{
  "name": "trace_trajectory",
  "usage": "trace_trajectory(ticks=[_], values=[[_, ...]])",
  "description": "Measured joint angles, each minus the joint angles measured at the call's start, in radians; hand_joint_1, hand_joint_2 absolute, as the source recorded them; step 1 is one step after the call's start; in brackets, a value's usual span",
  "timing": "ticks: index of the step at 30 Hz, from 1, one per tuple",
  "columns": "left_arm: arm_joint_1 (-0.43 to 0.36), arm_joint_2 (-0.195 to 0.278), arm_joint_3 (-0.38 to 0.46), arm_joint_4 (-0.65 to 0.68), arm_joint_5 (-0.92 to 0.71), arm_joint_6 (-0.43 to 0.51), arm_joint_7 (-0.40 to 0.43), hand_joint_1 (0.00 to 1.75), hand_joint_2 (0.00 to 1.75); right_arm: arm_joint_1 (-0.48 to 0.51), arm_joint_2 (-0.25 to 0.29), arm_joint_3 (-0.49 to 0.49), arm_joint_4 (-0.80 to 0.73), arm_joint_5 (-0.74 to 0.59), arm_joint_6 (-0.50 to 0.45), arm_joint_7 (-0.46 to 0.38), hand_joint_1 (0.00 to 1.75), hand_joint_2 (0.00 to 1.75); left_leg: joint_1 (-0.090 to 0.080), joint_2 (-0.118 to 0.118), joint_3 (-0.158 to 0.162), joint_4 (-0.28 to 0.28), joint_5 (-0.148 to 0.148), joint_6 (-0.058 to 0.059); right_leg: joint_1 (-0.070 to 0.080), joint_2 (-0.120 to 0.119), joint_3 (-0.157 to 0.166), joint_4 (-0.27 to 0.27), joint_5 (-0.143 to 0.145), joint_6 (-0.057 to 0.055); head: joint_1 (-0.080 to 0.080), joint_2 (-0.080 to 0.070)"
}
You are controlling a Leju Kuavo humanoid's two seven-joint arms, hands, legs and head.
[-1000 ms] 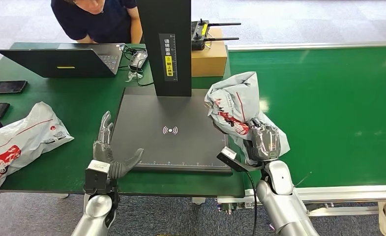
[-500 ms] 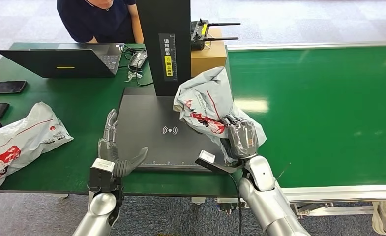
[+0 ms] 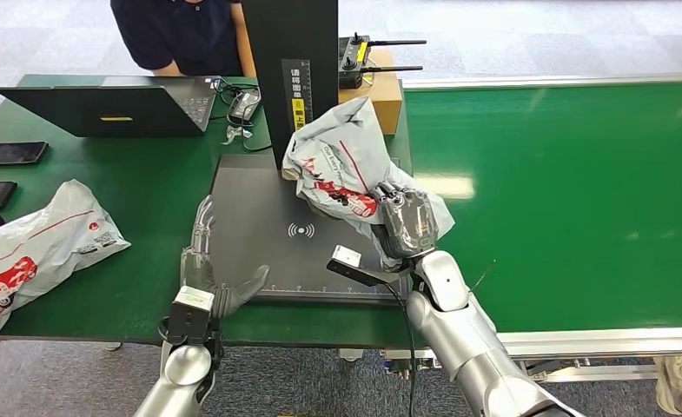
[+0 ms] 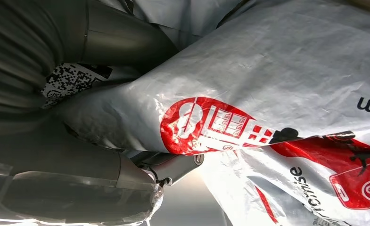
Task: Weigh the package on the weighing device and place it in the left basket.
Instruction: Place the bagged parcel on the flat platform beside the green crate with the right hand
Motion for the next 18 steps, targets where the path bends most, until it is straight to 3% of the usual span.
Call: trace_trajectory(ticks=[12,18], values=[[0.003,-0.002,0.0,-0.005,-0.04,-0.009,0.0,0.0,1.75,-0.047,0.011,0.011,0.097,-0.037,0.0,-0.034,1.44,1.75,0.0,0.0,0.0,0.0,0.0,0.0,0.0,0.0,0.0,0.0,0.0,0.0,0.0,0.0],[0.002,-0.005,0.0,-0.013,-0.047,-0.02,0.0,0.0,1.75,-0.063,0.029,0.042,0.168,-0.072,0.0,-0.153,1.41,1.75,0.0,0.0,0.0,0.0,0.0,0.0,0.0,0.0,0.0,0.0,0.0,0.0,0.0,0.0]])
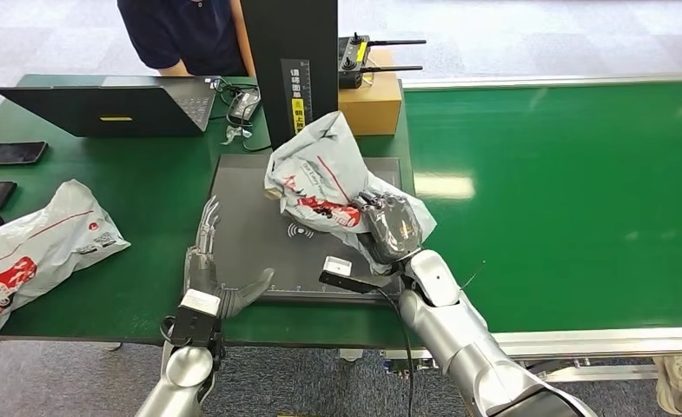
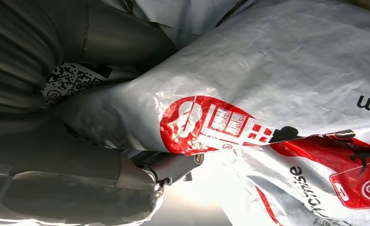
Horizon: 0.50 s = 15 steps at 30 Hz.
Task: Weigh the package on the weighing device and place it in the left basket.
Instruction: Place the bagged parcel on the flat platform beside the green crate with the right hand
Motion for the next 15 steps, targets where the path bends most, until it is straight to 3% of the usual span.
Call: trace_trajectory(ticks=[9,10,13,15], values=[[-0.03,0.0,0.0,0.0,0.008,-0.019,0.0,0.0,1.75,0.027,0.027,0.075,0.028,0.036,0.0,-0.045,1.43,1.75,0.0,0.0,0.0,0.0,0.0,0.0,0.0,0.0,0.0,0.0,0.0,0.0,0.0,0.0],[-0.035,0.0,0.0,0.0,0.009,-0.023,0.0,0.0,1.75,0.032,0.028,0.082,0.028,0.044,0.0,-0.043,1.17,1.75,0.0,0.0,0.0,0.0,0.0,0.0,0.0,0.0,0.0,0.0,0.0,0.0,0.0,0.0],[-0.051,0.0,0.0,0.003,0.016,-0.032,0.0,0.0,1.75,0.053,0.031,0.105,0.018,0.089,0.0,-0.011,0.12,1.75,0.0,0.0,0.0,0.0,0.0,0.0,0.0,0.0,0.0,0.0,0.0,0.0,0.0,0.0],[-0.059,0.0,-0.002,0.006,0.025,-0.032,0.0,0.0,1.75,0.066,0.031,0.118,0.009,0.126,0.0,0.033,0.0,1.75,0.0,0.0,0.0,0.0,0.0,0.0,0.0,0.0,0.0,0.0,0.0,0.0,0.0,0.0]])
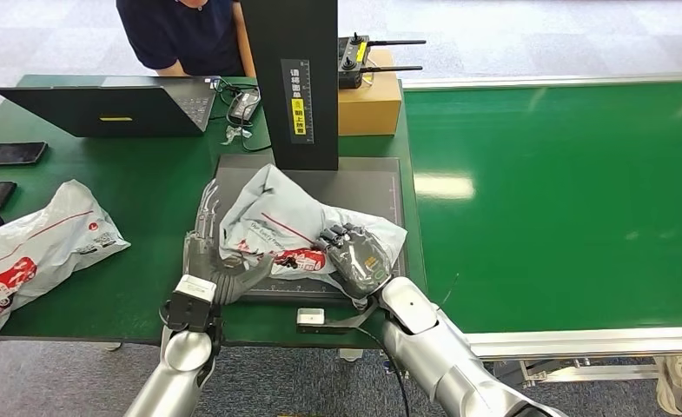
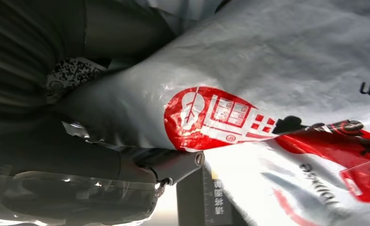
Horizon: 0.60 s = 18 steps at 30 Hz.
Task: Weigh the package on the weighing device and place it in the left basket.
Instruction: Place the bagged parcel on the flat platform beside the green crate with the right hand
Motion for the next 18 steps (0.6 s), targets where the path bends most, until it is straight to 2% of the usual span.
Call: trace_trajectory(ticks=[5,8,14,18], values=[[-0.011,0.001,-0.009,0.006,0.017,0.003,0.0,0.0,1.75,0.008,0.0,0.02,-0.003,0.055,0.0,0.109,0.0,1.75,0.0,0.0,0.0,0.0,0.0,0.0,0.0,0.0,0.0,0.0,0.0,0.0,0.0,0.0],[-0.013,0.003,-0.016,0.01,0.026,0.004,0.0,0.0,1.75,0.009,0.0,0.029,0.001,0.062,-0.001,0.144,0.0,1.75,0.0,0.0,0.0,0.0,0.0,0.0,0.0,0.0,0.0,0.0,0.0,0.0,0.0,0.0],[-0.016,0.006,-0.028,0.019,0.046,0.008,0.0,0.0,1.75,0.032,-0.008,0.031,-0.029,0.069,-0.003,0.161,0.0,1.75,0.0,0.0,0.0,0.0,0.0,0.0,0.0,0.0,0.0,0.0,0.0,0.0,0.0,0.0],[-0.018,0.009,-0.037,0.025,0.054,0.015,0.0,0.0,1.75,0.067,-0.019,0.019,-0.091,0.063,-0.004,0.132,0.0,1.75,0.0,0.0,0.0,0.0,0.0,0.0,0.0,0.0,0.0,0.0,0.0,0.0,0.0,0.0]])
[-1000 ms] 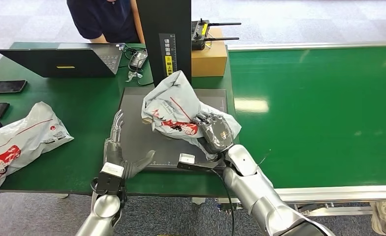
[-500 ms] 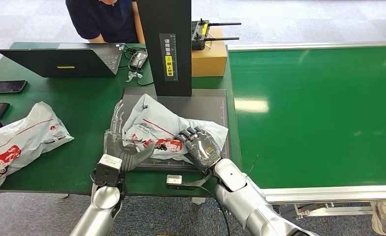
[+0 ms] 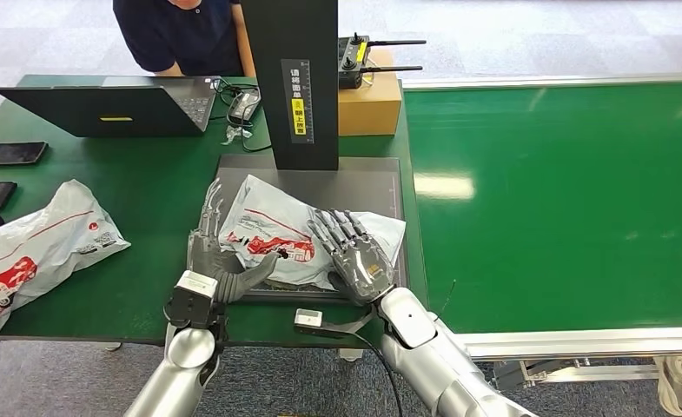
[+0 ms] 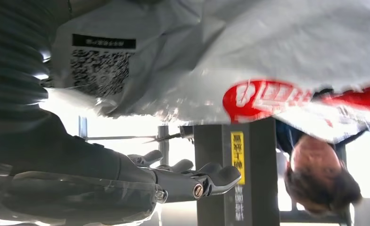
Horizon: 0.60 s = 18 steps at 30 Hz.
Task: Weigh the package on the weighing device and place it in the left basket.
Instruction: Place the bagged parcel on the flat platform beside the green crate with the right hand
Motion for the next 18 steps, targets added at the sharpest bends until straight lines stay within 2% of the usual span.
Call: trace_trajectory(ticks=[3,7,9,13,18], values=[[0.0,0.001,-0.004,0.004,0.002,0.004,0.0,0.0,1.75,0.039,-0.002,-0.043,-0.082,-0.024,0.0,-0.076,0.0,1.75,0.0,0.0,0.0,0.0,0.0,0.0,0.0,0.0,0.0,0.0,0.0,0.0,0.0,0.0],[0.001,0.002,-0.007,0.007,0.003,0.009,0.0,0.0,1.75,0.098,0.025,-0.168,-0.21,-0.112,0.0,-0.292,0.0,1.75,0.0,0.0,0.0,0.0,0.0,0.0,0.0,0.0,0.0,0.0,0.0,0.0,0.0,0.0],[0.001,0.003,-0.008,0.008,0.006,0.016,0.0,0.0,1.75,0.118,0.043,-0.231,-0.257,-0.201,0.0,-0.363,0.0,1.75,0.0,0.0,0.0,0.0,0.0,0.0,0.0,0.0,0.0,0.0,0.0,0.0,0.0,0.0],[0.004,0.006,-0.009,0.008,0.013,0.038,0.0,0.0,1.75,0.133,0.051,-0.269,-0.306,-0.492,-0.001,-0.39,0.0,1.75,0.0,0.0,0.0,0.0,0.0,0.0,0.0,0.001,0.0,0.0,0.0,0.0,0.0,0.0],[0.016,0.011,-0.009,0.008,0.011,0.058,0.0,0.0,1.75,0.135,0.029,-0.227,-0.307,-0.802,-0.002,-0.394,0.0,1.75,0.0,0.0,0.0,0.0,0.0,0.0,0.0,0.0,0.0,0.0,0.0,0.0,0.0,0.0]])
